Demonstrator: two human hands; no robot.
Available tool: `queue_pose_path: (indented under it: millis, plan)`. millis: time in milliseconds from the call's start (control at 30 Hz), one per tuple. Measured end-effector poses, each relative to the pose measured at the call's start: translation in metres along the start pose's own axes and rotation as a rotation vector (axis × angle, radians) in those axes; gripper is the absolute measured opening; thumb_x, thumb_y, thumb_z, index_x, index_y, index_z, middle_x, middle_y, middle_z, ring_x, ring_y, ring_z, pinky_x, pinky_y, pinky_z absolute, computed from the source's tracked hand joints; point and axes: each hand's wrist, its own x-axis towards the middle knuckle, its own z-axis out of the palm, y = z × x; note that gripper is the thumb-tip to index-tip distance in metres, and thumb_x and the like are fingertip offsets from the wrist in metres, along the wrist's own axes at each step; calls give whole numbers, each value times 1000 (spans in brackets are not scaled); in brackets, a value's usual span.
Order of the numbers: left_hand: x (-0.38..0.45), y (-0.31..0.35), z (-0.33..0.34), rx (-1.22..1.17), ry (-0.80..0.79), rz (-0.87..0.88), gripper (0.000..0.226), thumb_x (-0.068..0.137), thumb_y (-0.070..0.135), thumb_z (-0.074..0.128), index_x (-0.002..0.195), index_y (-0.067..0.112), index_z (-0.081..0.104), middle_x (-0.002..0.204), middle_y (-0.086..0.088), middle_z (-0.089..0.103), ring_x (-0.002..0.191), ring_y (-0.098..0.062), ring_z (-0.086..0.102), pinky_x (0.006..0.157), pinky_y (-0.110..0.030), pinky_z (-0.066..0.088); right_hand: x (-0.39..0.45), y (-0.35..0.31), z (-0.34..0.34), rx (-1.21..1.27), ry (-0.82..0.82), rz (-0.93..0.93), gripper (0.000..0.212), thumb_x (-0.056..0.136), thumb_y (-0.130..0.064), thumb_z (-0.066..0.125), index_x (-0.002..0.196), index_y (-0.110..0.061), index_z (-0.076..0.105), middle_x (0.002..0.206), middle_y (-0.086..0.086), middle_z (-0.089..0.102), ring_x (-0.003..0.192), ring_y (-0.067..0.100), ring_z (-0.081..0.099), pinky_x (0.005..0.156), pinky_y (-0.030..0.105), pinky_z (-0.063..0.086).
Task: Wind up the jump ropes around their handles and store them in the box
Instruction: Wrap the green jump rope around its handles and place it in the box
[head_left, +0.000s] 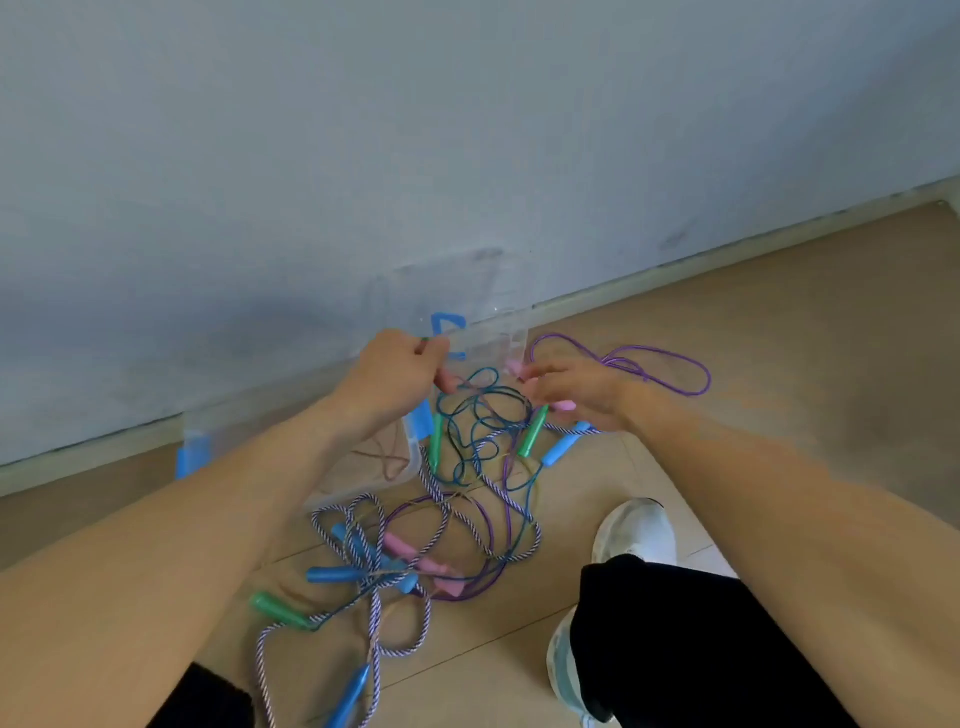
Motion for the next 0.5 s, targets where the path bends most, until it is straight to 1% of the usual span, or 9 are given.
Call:
queue_pose_path:
  millis: [33,67,100,133,200,267,333,433,500]
  plan:
    - [2,-8,-3,-11,8,-38,53,105,30,40,62,13,68,32,5,49,28,-4,35,45,-24,27,21,28,-1,-91,198,91,17,83,-15,72,100,-12,68,81,5,62,60,13,55,54,28,38]
    - [3,-17,-6,-22,19,-70,53,105,30,38,65,11,67,34,6,53,27,-3,37,46,-24,26,38,53,1,-175,349,204,21,81,-19,72,99,-9,68,78,8,61,57,17,54,50,27,41]
    - [2,-25,-7,-32,37,-95,54,106,32,37,66,10,67,35,5,53,27,-3,37,46,-25,26,56,79,5,-227,444,294,26,81,-23,70,101,-7,68,75,10,62,54,19,55,47,27,44]
    - [3,-34,-7,-45,51,-119,56,105,35,37,65,11,67,31,2,48,27,-5,34,45,-27,25,69,95,12,-236,479,344,29,81,-24,67,104,-6,67,76,11,64,53,22,57,48,27,47]
    - [3,-47,-6,-93,53,-169,58,104,41,37,64,13,66,34,6,36,31,-9,29,42,-25,23,95,116,26,-240,491,329,34,83,-28,64,109,-7,65,84,14,69,61,27,62,56,32,54]
    - [3,-53,-5,-149,27,-208,60,104,46,35,64,13,65,41,2,36,33,-13,28,41,-23,21,102,112,40,-311,538,300,41,85,-39,66,110,-7,64,98,15,71,82,32,69,72,37,57]
    - [-1,-53,-4,-183,0,-224,61,104,48,33,66,12,66,43,-2,38,35,-15,28,42,-23,22,108,104,53,-378,559,290,47,88,-43,64,115,-5,60,110,15,68,101,34,66,84,38,53]
    - [-9,-48,-5,-172,-57,-200,62,104,48,30,72,12,68,52,-11,42,41,-18,31,47,-27,27,112,99,62,-400,593,278,47,90,-40,63,123,-8,54,116,13,65,109,33,62,87,37,49]
    - [-14,-46,-8,-141,-75,-170,61,104,48,28,73,14,68,55,-12,41,42,-17,32,47,-27,27,110,92,64,-404,601,278,45,92,-40,60,122,-7,56,118,14,65,110,33,62,87,35,49]
